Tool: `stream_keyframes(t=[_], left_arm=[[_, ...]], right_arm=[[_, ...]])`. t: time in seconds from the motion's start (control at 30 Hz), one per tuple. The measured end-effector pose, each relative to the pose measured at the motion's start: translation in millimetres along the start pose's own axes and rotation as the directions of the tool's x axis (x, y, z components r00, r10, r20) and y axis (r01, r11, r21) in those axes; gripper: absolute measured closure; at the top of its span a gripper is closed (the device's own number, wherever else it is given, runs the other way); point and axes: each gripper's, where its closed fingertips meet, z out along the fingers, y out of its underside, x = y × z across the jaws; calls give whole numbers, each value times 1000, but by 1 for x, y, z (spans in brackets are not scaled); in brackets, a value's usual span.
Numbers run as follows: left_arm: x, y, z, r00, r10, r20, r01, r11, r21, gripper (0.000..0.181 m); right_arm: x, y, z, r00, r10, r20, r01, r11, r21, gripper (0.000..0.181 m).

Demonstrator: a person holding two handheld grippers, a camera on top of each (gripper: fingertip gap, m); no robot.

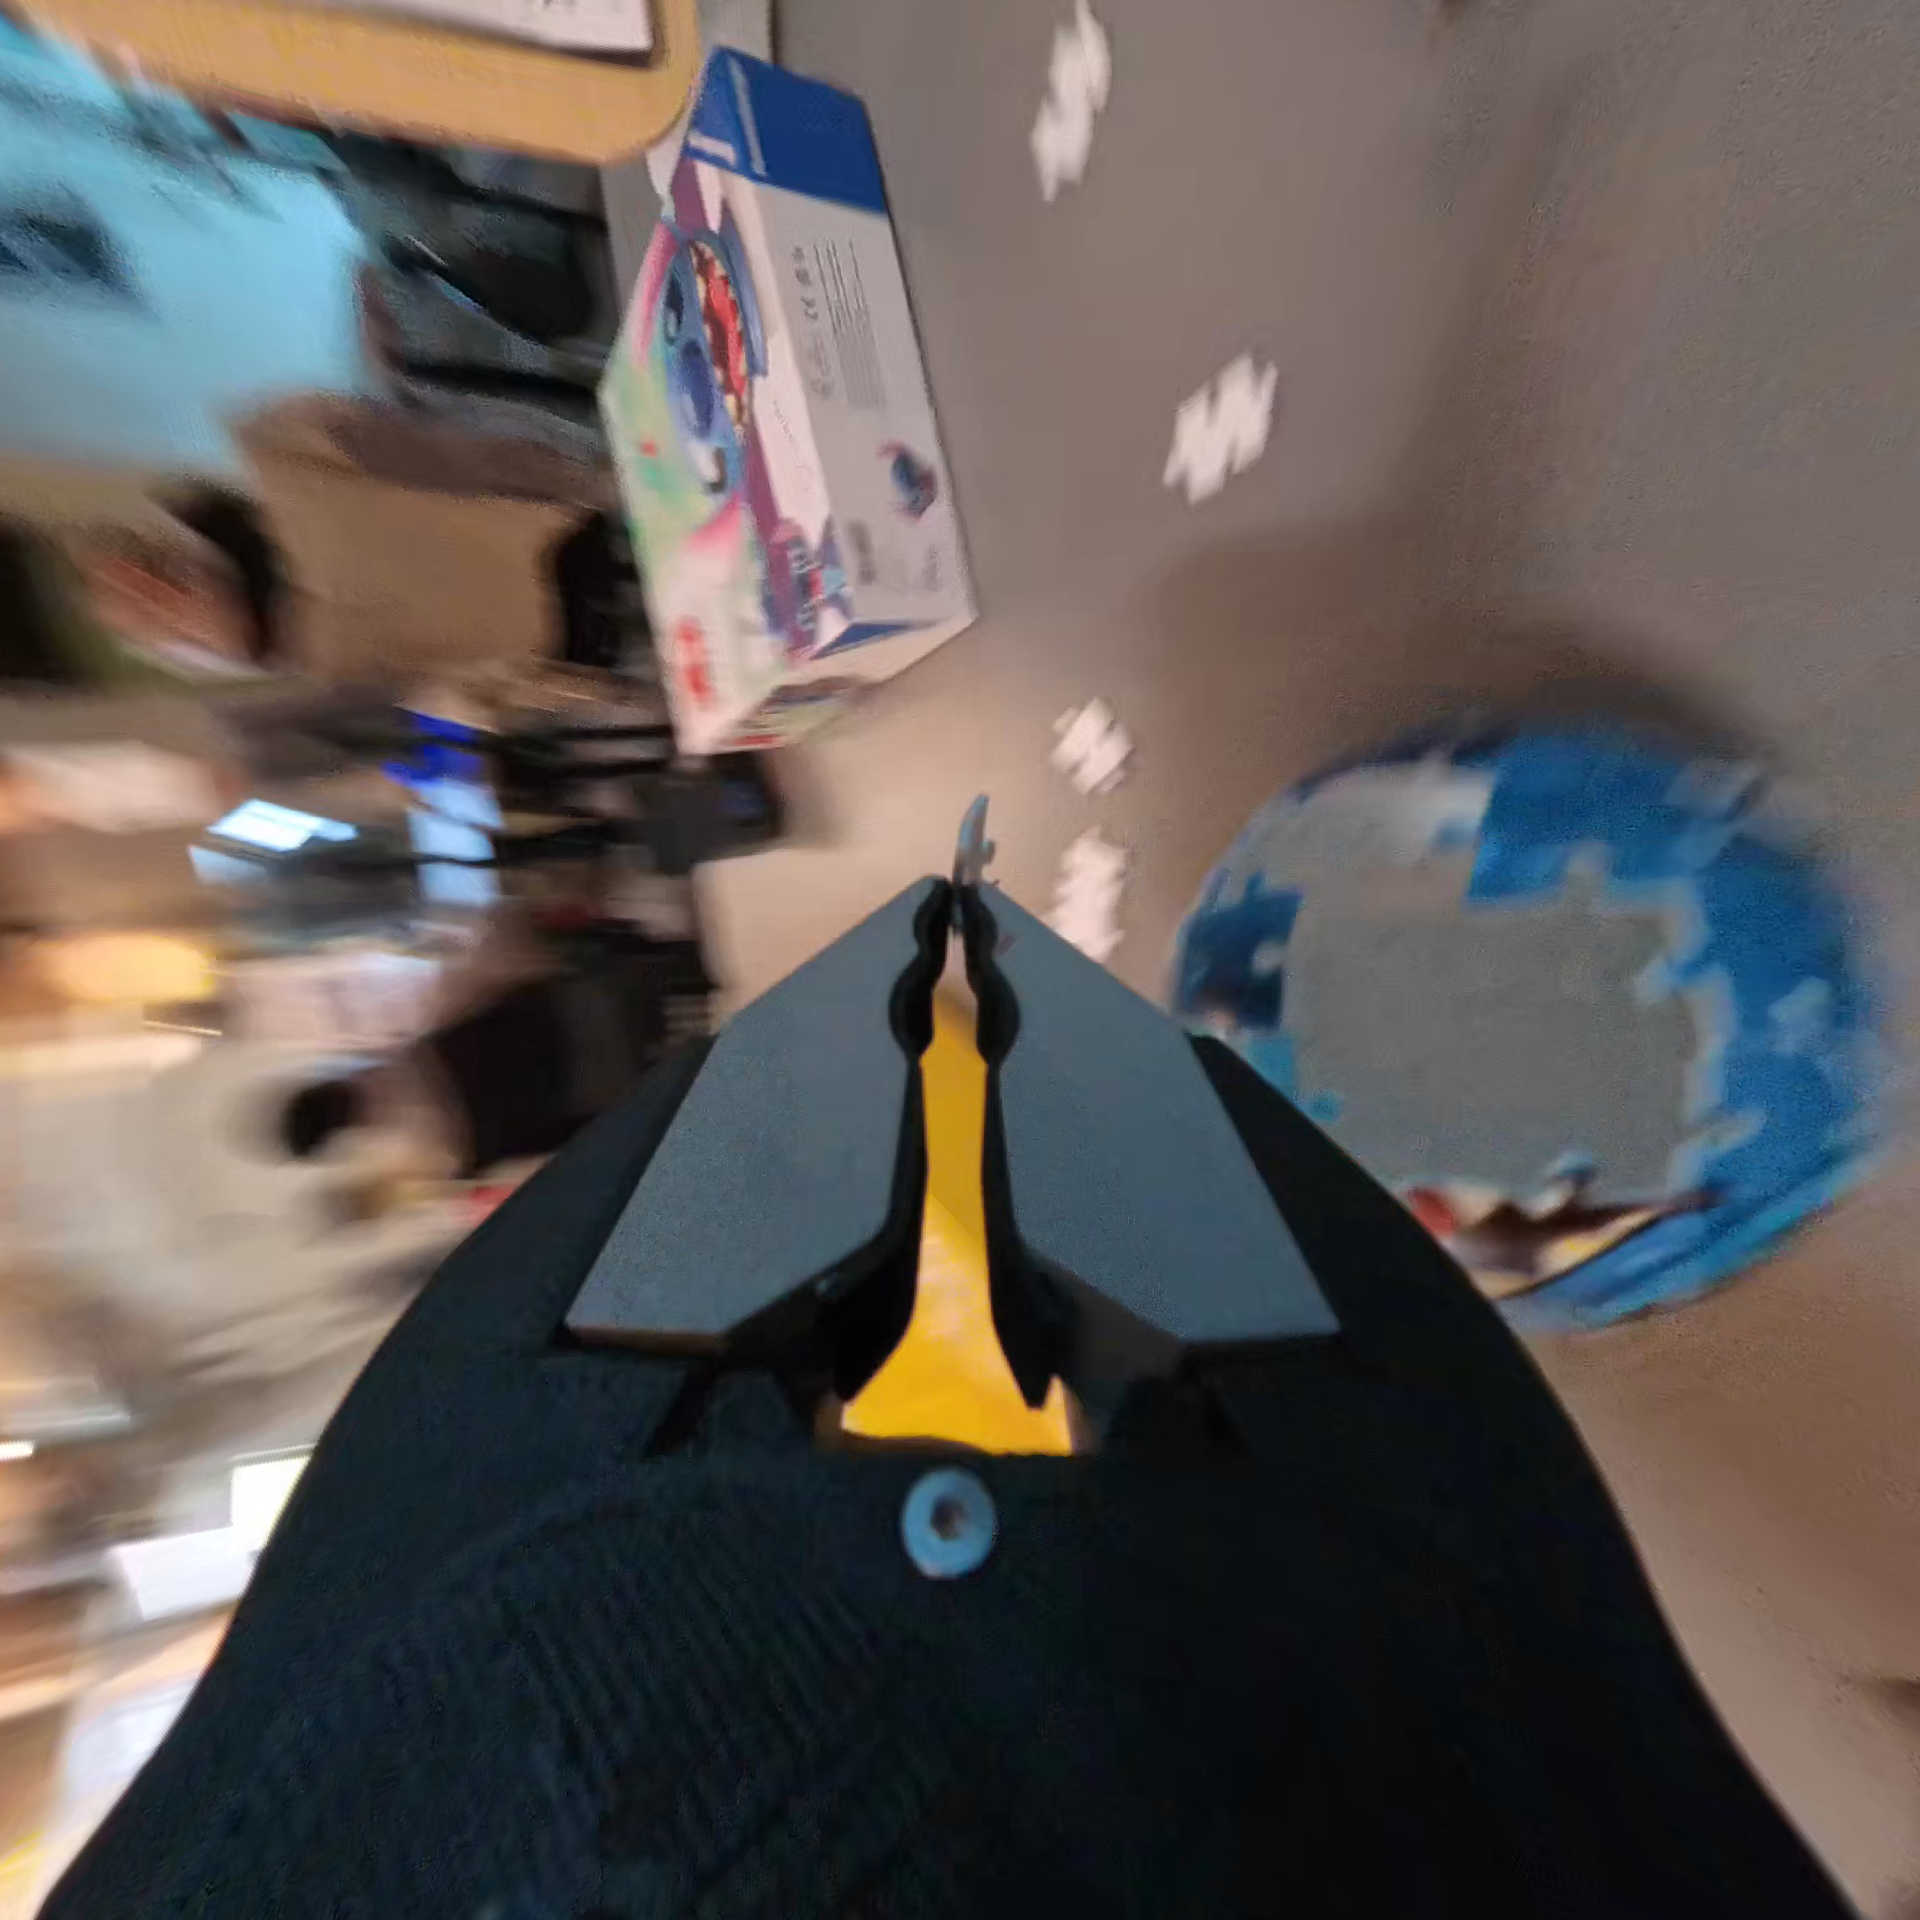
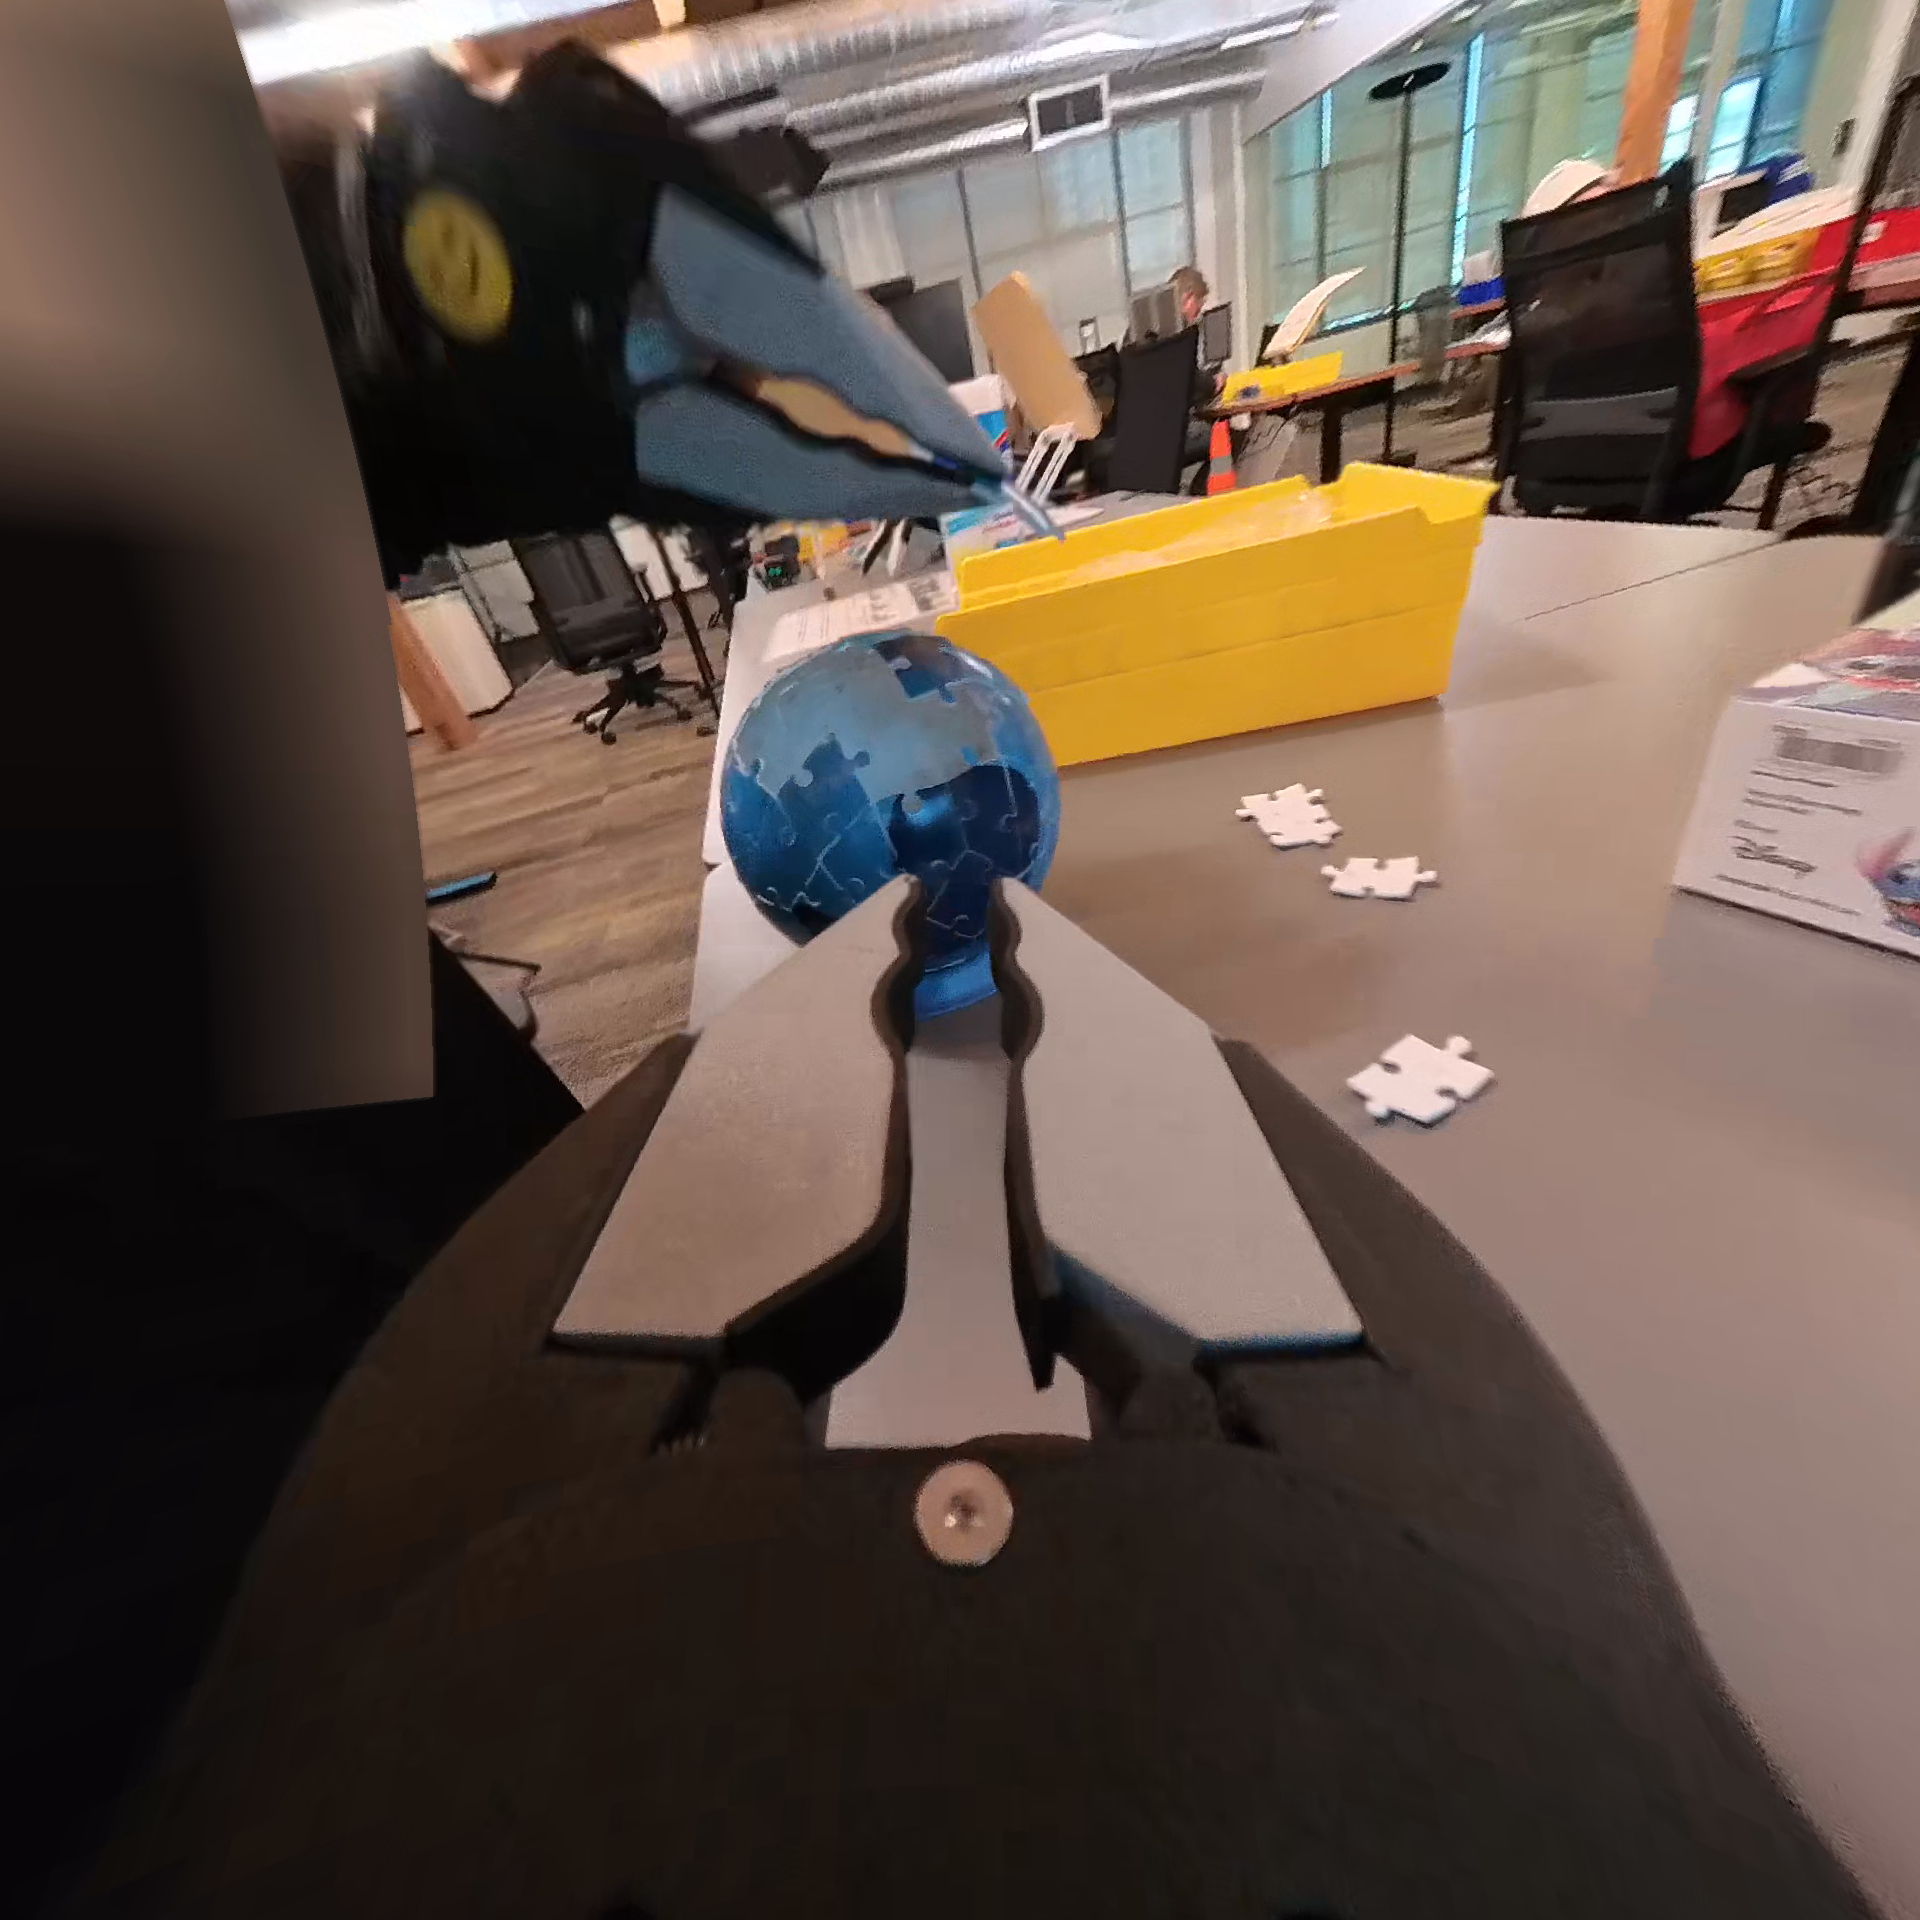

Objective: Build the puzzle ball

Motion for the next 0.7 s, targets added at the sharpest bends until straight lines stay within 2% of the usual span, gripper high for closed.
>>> stream_keyframes(t=[0.03, 0.1, 0.17, 0.27, 0.33, 0.43, 0.53, 0.63, 0.7], left_arm=[[-3, -7, -3, 976, -196, -96, 201, 979, 42, 181], [-15, -16, -13, 866, -442, -235, 467, 882, 60, 181], [-21, -19, -22, 787, -538, -301, 576, 816, 49, 181], [-17, -19, -29, 699, -618, -359, 664, 748, 8, 181], [-12, -21, -32, 666, -639, -385, 690, 724, -6, 181], [-8, -26, -38, 661, -638, -395, 699, 715, 15, 181], [-3, -33, -42, 695, -597, -401, 667, 743, 50, 181], [4, -43, -41, 788, -466, -403, 556, 820, 139, 181], [14, -48, -42, 886, -259, -384, 378, 883, 277, 181]], right_arm=[[-2, 1, 4, 1000, -1, 9, 2, 1000, -12, 173], [-1, 3, 10, 1000, -3, 4, 3, 999, -40, 173], [0, 4, 13, 1000, -8, -2, 8, 998, -67, 172], [-2, -4, 19, 1000, -14, 7, 15, 996, -88, 170], [-3, -17, 25, 999, -24, 21, 25, 996, -84, 170], [-10, -40, 38, 997, -30, 73, 35, 998, -60, 169], [-12, -60, 54, 991, -74, 110, 78, 996, -37, 168], [-14, -74, 69, 981, -123, 150, 127, 992, -19, 165], [-21, -75, 76, 970, -142, 196, 148, 989, -16, 162]])
